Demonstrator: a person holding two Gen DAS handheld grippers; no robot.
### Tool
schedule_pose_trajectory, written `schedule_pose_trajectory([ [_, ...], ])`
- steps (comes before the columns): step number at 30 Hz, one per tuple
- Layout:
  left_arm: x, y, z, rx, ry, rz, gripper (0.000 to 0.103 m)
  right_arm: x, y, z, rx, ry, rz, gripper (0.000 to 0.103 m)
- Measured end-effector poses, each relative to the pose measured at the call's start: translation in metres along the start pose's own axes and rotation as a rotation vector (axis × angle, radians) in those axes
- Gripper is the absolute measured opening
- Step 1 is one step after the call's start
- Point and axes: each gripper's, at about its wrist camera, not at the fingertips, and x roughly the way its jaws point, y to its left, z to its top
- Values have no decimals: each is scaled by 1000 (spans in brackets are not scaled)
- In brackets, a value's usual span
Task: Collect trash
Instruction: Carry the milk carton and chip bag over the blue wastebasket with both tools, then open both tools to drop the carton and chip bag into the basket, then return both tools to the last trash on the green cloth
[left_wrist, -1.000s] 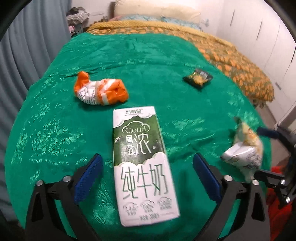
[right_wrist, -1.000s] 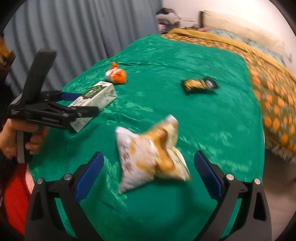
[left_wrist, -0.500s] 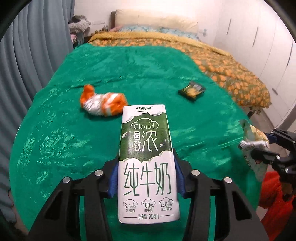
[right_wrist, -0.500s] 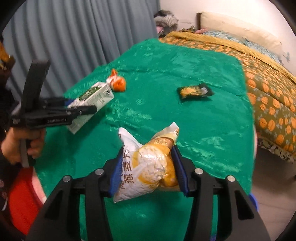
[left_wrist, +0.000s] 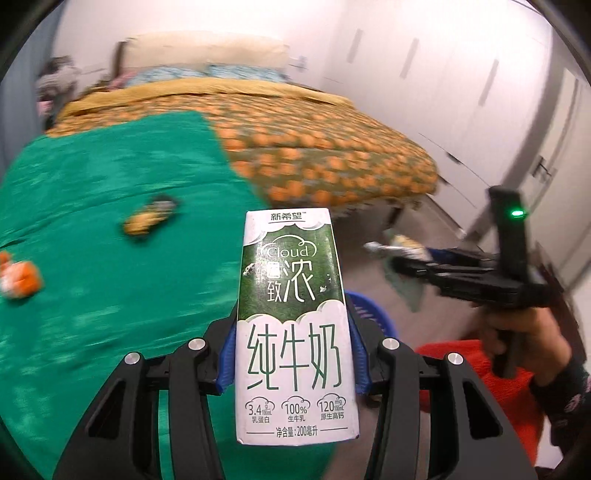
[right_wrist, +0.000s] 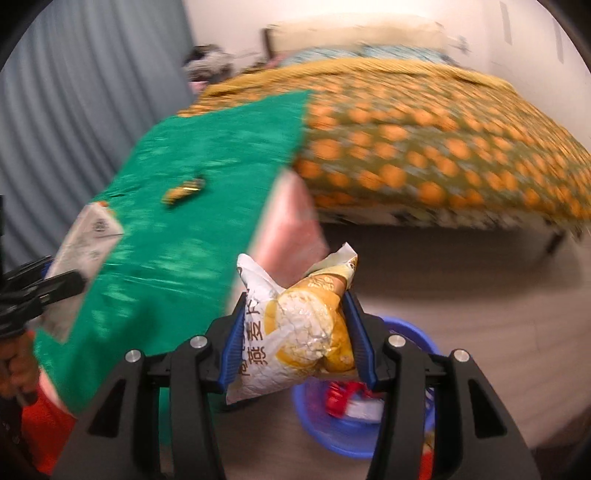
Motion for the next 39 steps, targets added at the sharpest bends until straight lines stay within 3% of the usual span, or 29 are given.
schedule_pose_trajectory([
  [3,34,-40,6,14,38,-57,48,9,-38,-14,88,16,-35,49],
  [9,99,-93,3,31,123,-80,48,25,-96,-25,262,52,-34,49],
  [20,186,-112,-9,3,216,-63,50,38,-133,-27,407,58,-17,52],
  [21,192,-111,-10,1,216,-61,56,38,-136,-28,427,52,-18,58],
  [22,200,-110,-11,-3,217,-54,65,36,-139,-27,447,36,-14,76],
  [23,210,-108,-12,-14,222,-46,81,32,-142,-27,464,17,-18,80],
  [26,225,-103,-15,-49,236,-52,81,22,-147,-24,480,-19,-17,80],
  [30,208,-112,-9,-37,196,-83,81,8,-149,-20,468,-71,-45,81],
  [35,149,-118,1,-16,89,-109,88,-1,-140,-15,442,-114,-68,87],
  [39,93,-106,4,11,-16,-24,92,-13,-108,-8,323,-188,-91,88],
])
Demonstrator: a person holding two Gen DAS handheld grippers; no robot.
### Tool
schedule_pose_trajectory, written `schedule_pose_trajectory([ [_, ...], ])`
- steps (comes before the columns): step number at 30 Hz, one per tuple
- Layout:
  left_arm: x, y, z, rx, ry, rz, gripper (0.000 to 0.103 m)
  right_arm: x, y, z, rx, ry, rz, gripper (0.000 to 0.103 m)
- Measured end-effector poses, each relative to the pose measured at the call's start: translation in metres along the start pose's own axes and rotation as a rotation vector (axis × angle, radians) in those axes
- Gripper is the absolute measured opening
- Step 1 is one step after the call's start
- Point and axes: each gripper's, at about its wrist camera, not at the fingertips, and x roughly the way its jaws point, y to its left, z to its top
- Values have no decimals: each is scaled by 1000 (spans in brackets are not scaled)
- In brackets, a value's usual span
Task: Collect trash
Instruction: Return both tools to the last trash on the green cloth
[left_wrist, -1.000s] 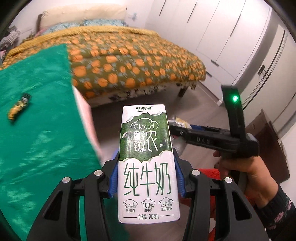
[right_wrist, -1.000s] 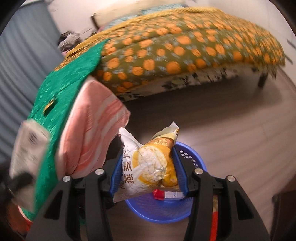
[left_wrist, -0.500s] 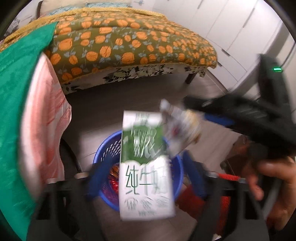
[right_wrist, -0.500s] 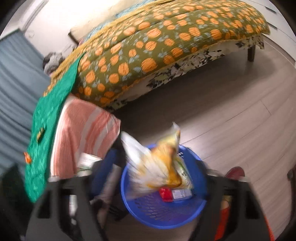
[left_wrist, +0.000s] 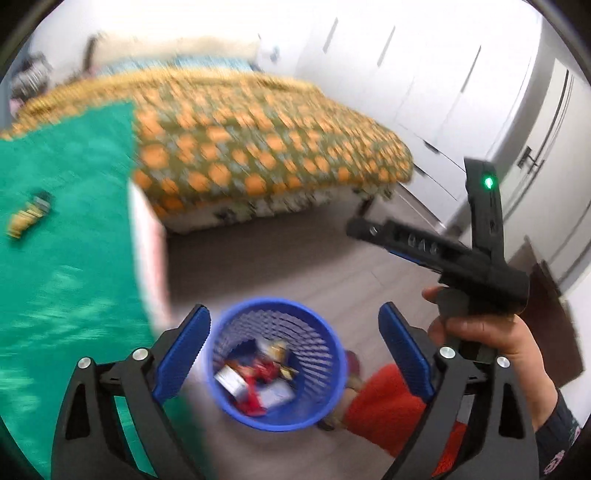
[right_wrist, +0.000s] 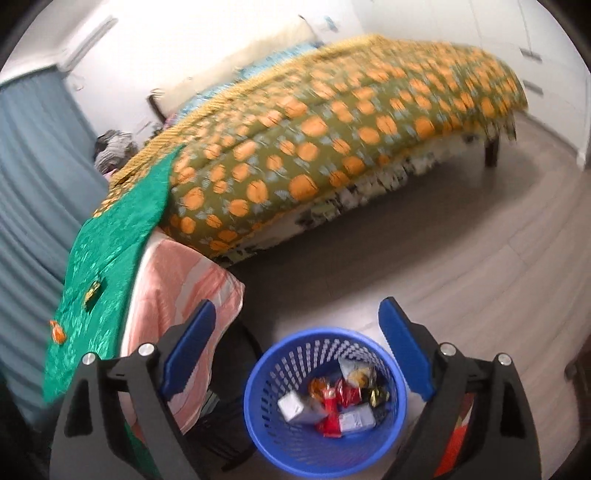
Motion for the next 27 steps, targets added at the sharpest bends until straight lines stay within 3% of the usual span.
schedule_pose_trajectory([
  [6,-64,38,-10,5,-79,221,92,-21,64,-17,-205,-116,30,88],
  [12,-104,75,-20,-17,-112,352,92,-20,121,-38,-340,-163,44,88],
  [18,-124,114,-32,-54,-94,420,95,-1,186,-66,-424,-115,73,91],
  [22,-128,158,-57,-137,-39,460,95,13,231,-91,-463,-48,115,91],
  [27,-147,226,-82,-289,-7,530,95,26,292,-129,-654,-3,176,91],
])
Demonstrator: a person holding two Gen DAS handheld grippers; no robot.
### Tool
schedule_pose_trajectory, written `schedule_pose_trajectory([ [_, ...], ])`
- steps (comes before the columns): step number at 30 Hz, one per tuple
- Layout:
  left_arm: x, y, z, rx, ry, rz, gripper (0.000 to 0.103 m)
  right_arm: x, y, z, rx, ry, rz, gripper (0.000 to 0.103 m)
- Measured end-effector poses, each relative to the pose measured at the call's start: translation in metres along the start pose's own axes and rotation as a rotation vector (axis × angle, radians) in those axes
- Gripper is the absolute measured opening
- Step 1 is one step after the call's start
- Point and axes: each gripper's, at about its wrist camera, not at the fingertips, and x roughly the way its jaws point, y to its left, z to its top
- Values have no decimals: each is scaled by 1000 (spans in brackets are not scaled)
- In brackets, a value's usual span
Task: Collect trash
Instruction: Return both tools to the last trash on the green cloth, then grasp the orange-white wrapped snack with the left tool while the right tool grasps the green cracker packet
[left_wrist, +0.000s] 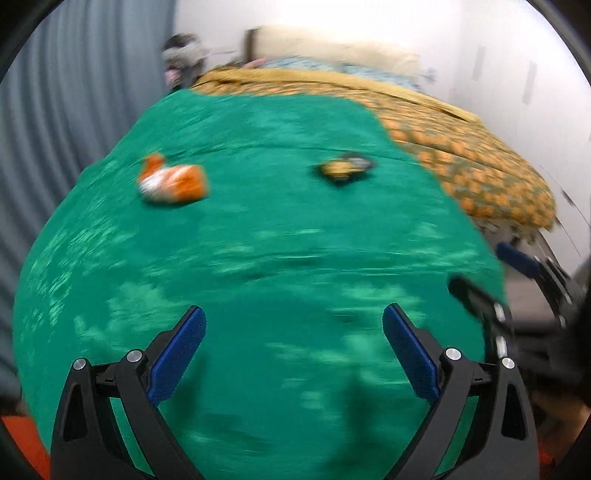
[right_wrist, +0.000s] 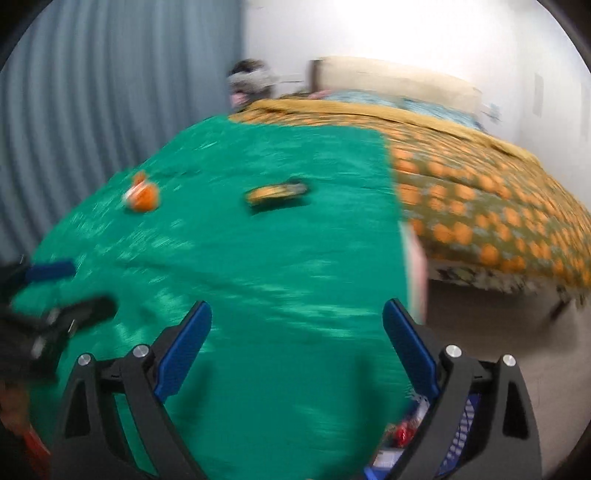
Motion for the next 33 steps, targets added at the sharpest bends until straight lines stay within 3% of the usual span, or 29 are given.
schedule_pose_trajectory([
  [6,12,69,36,-156,-22,1,97,18,37,-8,-110,33,48,91],
  [12,56,123,108,-306,-32,-19,97,25,41,-12,-116,46,70,91],
  [15,93,142,135,-378,17,20,97,20,38,-16,-124,41,74,91],
  [19,131,148,144,-418,97,91,97,18,35,-18,-121,45,81,91],
  [22,144,143,144,-394,148,108,96,17,33,-19,-123,49,83,91],
  [24,142,137,144,-349,137,125,77,16,31,-19,-124,48,81,91],
  [28,129,126,141,-215,89,133,75,11,24,-18,-105,41,79,91],
  [30,115,119,138,-151,75,109,75,8,20,-17,-96,36,75,91],
  [33,87,98,123,-6,88,4,76,3,12,-16,-80,31,67,91],
])
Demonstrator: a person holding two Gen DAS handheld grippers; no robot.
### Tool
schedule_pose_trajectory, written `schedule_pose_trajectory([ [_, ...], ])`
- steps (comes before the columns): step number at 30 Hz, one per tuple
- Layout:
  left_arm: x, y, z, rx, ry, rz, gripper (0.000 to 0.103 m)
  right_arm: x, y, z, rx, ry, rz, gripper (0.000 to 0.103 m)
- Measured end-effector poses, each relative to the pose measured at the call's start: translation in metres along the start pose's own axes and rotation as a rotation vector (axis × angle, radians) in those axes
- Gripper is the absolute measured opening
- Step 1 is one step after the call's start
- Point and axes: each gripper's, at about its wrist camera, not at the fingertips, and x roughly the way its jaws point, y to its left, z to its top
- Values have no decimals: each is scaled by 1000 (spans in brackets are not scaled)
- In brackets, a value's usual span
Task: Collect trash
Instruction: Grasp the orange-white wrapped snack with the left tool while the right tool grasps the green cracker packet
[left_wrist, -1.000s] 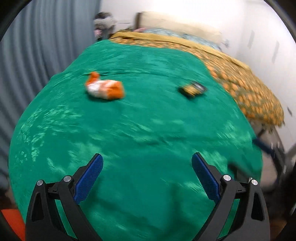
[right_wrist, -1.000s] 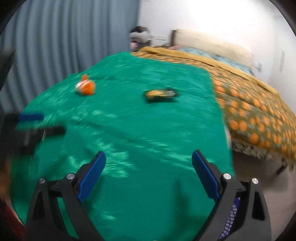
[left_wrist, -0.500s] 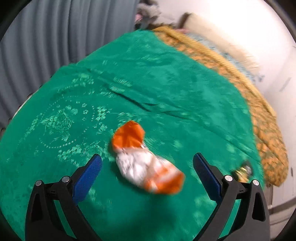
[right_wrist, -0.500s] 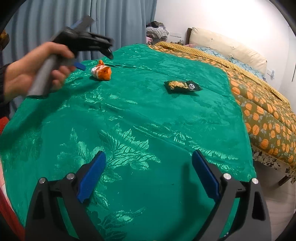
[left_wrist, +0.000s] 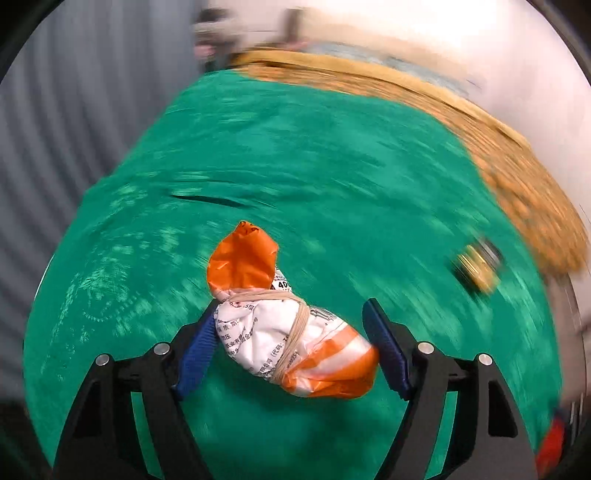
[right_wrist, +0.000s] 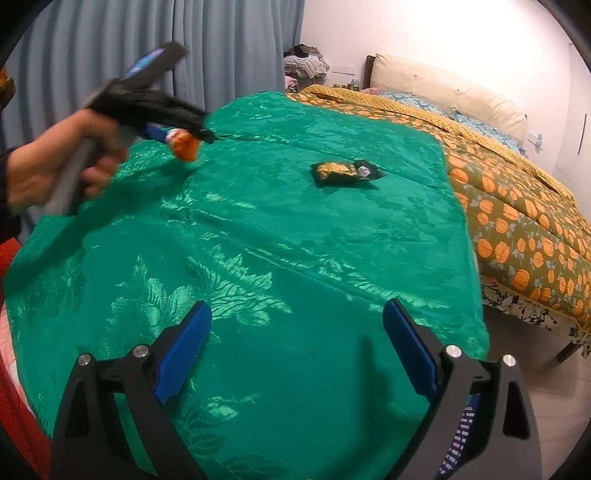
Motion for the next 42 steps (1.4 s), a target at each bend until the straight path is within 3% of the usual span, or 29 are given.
schedule_pose_trajectory([
  [3,-22,-24,-35,154,42,-94,76,-1,-12,3,41,4,-9,91],
  [6,-27,-39,-72,213,62,-133,77,9,-23,11,93,43,-9,91],
  [12,-19,-47,-89,226,46,-72,87,41,-45,52,186,111,25,91],
  [14,-19,-45,-89,247,37,-30,89,67,-54,74,256,172,66,90],
  [16,-22,-39,-89,254,39,-4,89,92,-59,90,310,223,87,75],
  [18,-26,-33,-93,259,43,10,89,123,-63,109,374,272,94,74],
  [25,-25,-2,-93,218,112,11,93,175,-63,153,511,209,30,76],
  [30,-26,6,-94,210,139,-21,94,189,-45,165,416,210,-45,77],
  [33,-31,1,-95,229,129,-85,94,185,-40,161,300,224,-93,48],
  [34,-33,-2,-95,235,123,-99,94,180,-40,157,272,221,-84,43],
  [38,-34,-15,-96,268,89,-108,95,155,-39,134,216,219,-16,41],
  [42,-29,-11,-92,208,80,-88,94,116,-27,105,154,233,85,41],
])
